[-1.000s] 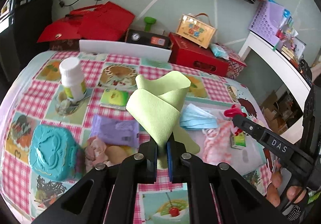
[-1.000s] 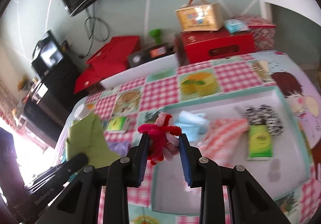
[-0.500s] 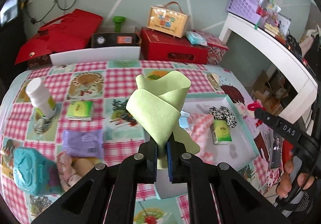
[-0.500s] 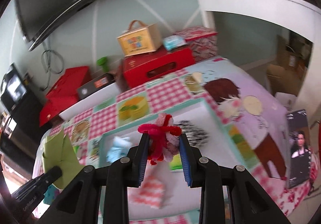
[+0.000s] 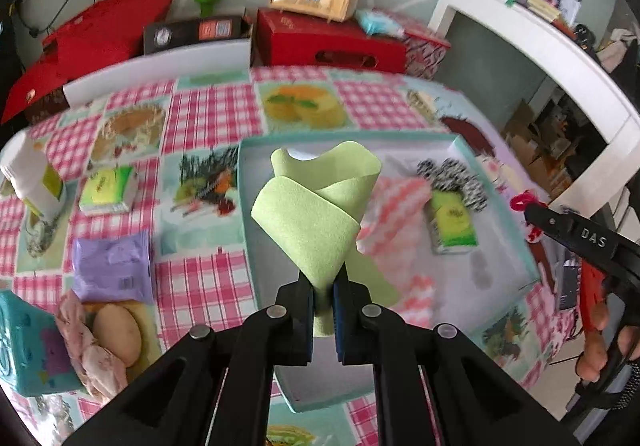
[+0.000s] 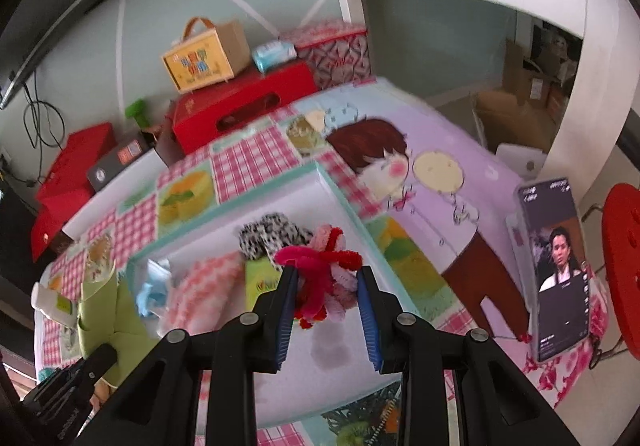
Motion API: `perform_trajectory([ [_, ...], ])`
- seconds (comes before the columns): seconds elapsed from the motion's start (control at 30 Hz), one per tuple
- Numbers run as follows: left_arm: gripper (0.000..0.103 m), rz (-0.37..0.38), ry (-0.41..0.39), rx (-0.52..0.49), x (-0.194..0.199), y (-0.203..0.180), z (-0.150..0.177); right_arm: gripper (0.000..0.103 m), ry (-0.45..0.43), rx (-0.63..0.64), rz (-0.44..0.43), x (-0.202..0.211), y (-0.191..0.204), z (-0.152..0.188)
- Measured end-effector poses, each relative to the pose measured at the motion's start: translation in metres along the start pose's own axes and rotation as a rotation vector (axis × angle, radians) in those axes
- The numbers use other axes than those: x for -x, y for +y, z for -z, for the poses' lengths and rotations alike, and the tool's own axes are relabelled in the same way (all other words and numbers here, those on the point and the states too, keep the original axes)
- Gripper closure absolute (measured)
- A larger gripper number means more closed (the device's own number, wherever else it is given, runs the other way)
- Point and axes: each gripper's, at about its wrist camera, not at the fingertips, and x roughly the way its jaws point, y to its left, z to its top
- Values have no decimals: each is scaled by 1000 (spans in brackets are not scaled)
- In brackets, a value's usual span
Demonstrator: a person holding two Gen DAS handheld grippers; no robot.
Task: Organize soft objects
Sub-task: 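Lift the green cloth with the left tool while the right tool carries the red toy toward the tray, then lower the green cloth into the tray with the left tool while the right tool releases the red toy there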
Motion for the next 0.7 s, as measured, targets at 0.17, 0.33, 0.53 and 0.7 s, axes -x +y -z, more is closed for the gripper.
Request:
perform_trajectory([
  [0.17, 95, -24, 74, 10, -21, 4, 7, 71, 93, 24, 49, -27, 2, 10],
  [0.33, 95, -18, 120, 1, -33, 0, 12, 71, 151, 26, 64, -42, 0, 17],
  [0.53, 95, 18, 172, -35, -47, -16, 18, 71, 178, 29, 73, -48, -1, 21],
  [0.7, 95, 16, 175, -70, -50, -26, 19, 71, 191, 29, 79, -52, 0, 21],
])
